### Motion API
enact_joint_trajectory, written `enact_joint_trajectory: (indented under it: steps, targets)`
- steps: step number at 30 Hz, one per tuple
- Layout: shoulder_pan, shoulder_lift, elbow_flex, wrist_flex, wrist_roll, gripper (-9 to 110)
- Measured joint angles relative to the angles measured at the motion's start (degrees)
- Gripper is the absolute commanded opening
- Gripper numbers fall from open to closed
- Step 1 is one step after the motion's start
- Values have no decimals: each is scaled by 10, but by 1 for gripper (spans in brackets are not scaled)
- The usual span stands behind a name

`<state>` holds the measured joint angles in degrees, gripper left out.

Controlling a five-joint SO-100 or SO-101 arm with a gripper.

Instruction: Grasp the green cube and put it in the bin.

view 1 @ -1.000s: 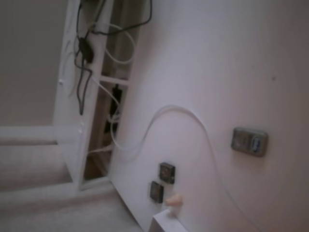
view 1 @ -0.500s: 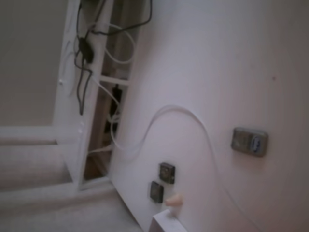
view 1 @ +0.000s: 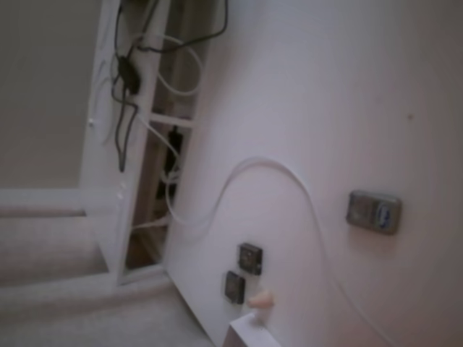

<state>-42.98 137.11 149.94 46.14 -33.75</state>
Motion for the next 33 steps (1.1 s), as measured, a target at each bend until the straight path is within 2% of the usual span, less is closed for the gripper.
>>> enact_joint_trajectory:
  steps: [6, 11, 19, 21, 26, 33]
  targets:
    - [40, 73, 12, -171, 45, 20]
    - [115, 176, 78, -194, 89, 19]
    - [217, 349, 119, 19, 210, 19]
    - [260, 392, 119, 99, 242, 19]
    - [292, 468, 119, 272, 277, 17]
    - [317, 518, 142, 316, 301, 14]
